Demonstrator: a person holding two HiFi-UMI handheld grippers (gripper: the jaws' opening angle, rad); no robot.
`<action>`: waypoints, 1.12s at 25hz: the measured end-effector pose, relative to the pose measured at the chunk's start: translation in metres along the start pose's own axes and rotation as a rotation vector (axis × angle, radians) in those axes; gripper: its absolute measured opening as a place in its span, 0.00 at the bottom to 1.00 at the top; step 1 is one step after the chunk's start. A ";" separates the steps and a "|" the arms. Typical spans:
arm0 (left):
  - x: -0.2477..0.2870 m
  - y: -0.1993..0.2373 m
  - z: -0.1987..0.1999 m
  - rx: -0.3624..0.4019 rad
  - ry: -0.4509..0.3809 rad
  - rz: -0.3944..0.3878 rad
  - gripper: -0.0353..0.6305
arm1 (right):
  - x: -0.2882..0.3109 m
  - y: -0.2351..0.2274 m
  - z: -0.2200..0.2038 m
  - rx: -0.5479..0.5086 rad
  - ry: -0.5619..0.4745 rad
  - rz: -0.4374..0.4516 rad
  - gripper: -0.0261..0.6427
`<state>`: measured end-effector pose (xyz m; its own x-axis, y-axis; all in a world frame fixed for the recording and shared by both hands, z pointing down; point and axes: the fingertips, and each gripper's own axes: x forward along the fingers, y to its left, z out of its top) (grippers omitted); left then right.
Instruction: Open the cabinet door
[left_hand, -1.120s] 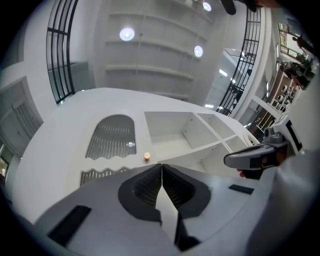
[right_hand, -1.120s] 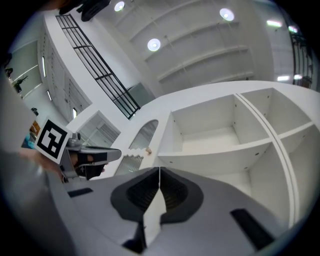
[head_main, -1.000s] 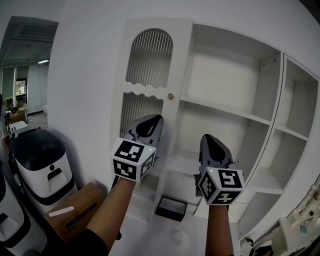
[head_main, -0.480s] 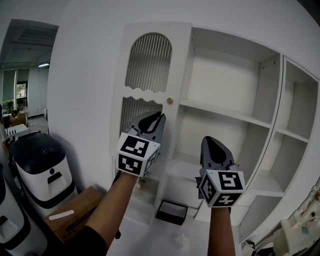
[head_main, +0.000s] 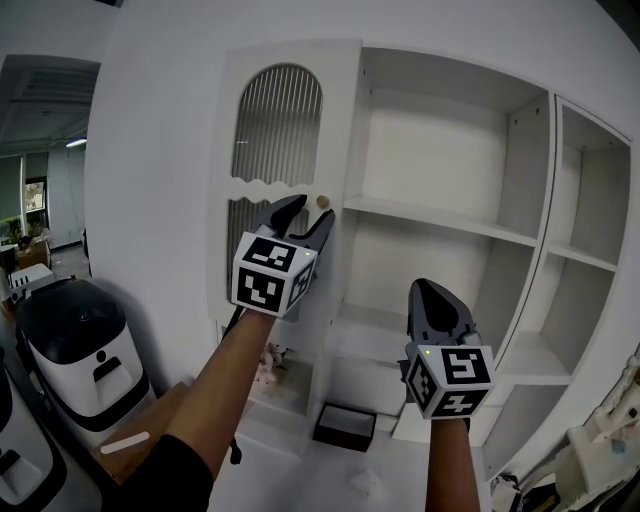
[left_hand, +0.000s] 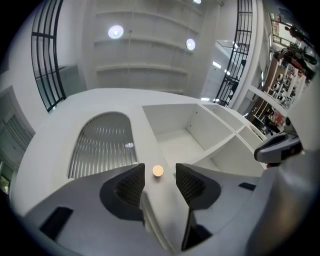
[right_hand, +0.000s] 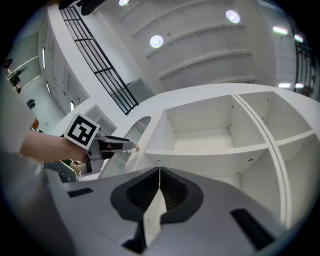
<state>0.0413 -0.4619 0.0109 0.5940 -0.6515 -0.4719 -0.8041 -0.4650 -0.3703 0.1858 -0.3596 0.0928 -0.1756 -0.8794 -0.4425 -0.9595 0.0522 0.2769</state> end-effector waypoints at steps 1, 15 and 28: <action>0.003 0.002 0.000 0.002 0.002 0.002 0.32 | 0.000 -0.002 -0.002 -0.003 0.000 -0.005 0.07; 0.031 0.009 -0.010 0.000 0.036 -0.002 0.27 | -0.008 -0.028 -0.022 -0.035 0.053 -0.057 0.07; 0.036 0.005 -0.009 0.038 0.030 -0.017 0.19 | -0.011 -0.034 -0.036 -0.032 0.078 -0.075 0.07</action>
<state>0.0583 -0.4929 -0.0010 0.6063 -0.6614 -0.4414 -0.7921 -0.4534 -0.4087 0.2282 -0.3690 0.1187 -0.0849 -0.9146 -0.3953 -0.9614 -0.0290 0.2736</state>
